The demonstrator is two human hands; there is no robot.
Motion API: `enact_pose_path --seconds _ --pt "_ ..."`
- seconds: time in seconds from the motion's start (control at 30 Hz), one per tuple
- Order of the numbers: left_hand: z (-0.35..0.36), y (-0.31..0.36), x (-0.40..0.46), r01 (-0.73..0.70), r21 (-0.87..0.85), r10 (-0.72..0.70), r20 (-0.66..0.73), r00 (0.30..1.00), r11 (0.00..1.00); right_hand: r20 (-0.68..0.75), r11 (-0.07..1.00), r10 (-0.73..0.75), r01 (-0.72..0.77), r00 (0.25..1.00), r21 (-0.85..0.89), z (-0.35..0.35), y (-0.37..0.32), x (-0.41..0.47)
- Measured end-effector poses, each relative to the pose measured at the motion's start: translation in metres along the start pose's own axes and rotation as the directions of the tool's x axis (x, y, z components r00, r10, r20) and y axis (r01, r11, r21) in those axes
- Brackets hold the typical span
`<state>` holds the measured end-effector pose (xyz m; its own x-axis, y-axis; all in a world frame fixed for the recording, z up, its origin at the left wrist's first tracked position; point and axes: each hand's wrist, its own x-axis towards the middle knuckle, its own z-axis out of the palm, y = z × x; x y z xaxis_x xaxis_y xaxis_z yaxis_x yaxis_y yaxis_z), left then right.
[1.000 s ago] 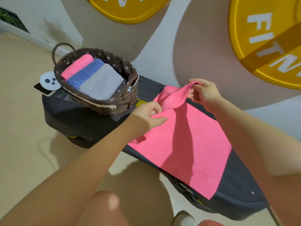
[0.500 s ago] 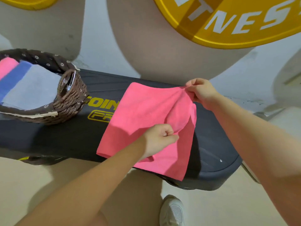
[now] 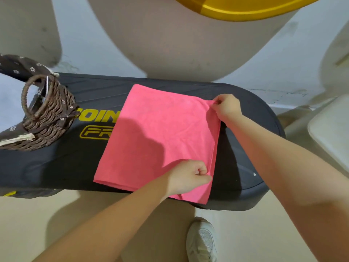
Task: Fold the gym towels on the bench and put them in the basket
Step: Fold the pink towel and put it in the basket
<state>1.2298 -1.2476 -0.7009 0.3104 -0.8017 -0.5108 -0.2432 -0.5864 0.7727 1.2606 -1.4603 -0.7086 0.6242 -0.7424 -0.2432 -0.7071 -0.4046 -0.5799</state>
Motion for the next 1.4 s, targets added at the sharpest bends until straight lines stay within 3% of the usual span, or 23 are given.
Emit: enact_pose_path --seconds 0.07,0.2,0.3,0.43,0.6,0.7,0.83,1.13,1.3,1.4 --pt "0.001 -0.001 0.002 0.007 0.022 -0.008 0.029 1.000 1.000 -0.047 0.996 0.005 -0.009 0.999 -0.089 0.002 0.001 0.000" --pt "0.004 0.002 0.000 0.006 0.084 -0.016 0.116 0.993 0.996 -0.082 0.965 0.169 -0.182 0.982 -0.190 -0.006 -0.001 -0.010" --pt "0.005 0.003 0.000 0.061 0.063 -0.068 0.125 0.990 0.996 -0.120 0.982 0.086 -0.105 0.989 -0.158 -0.015 0.003 -0.031" --pt "0.000 -0.004 -0.003 0.038 0.090 -0.041 0.037 0.998 0.995 0.049 0.982 -0.032 0.041 0.998 -0.186 -0.016 0.022 -0.082" --pt "-0.010 -0.020 -0.024 0.000 0.259 0.045 -0.166 0.985 0.966 0.252 0.974 0.169 -0.122 0.953 -0.193 -0.011 0.040 -0.152" --pt "-0.012 -0.031 -0.041 -0.060 0.408 0.130 -0.145 0.981 0.911 0.248 0.950 0.279 -0.229 0.928 -0.210 0.007 0.043 -0.184" --pt "-0.011 -0.037 -0.059 -0.087 0.636 0.157 -0.054 0.986 0.767 0.217 0.931 0.342 -0.300 0.914 -0.207 0.019 0.033 -0.210" --pt "-0.004 -0.050 -0.061 -0.133 0.759 0.212 -0.007 0.977 0.638 0.150 0.912 0.410 -0.408 0.900 -0.042 0.032 0.035 -0.225" --pt "-0.003 -0.065 -0.060 -0.148 0.810 0.185 0.049 0.981 0.568 0.203 0.880 0.470 -0.437 0.859 -0.185 0.026 0.040 -0.222" --pt "-0.008 -0.069 -0.059 -0.173 0.746 0.197 0.057 0.979 0.643 0.135 0.877 0.355 -0.280 0.925 -0.390 0.019 0.025 -0.224"
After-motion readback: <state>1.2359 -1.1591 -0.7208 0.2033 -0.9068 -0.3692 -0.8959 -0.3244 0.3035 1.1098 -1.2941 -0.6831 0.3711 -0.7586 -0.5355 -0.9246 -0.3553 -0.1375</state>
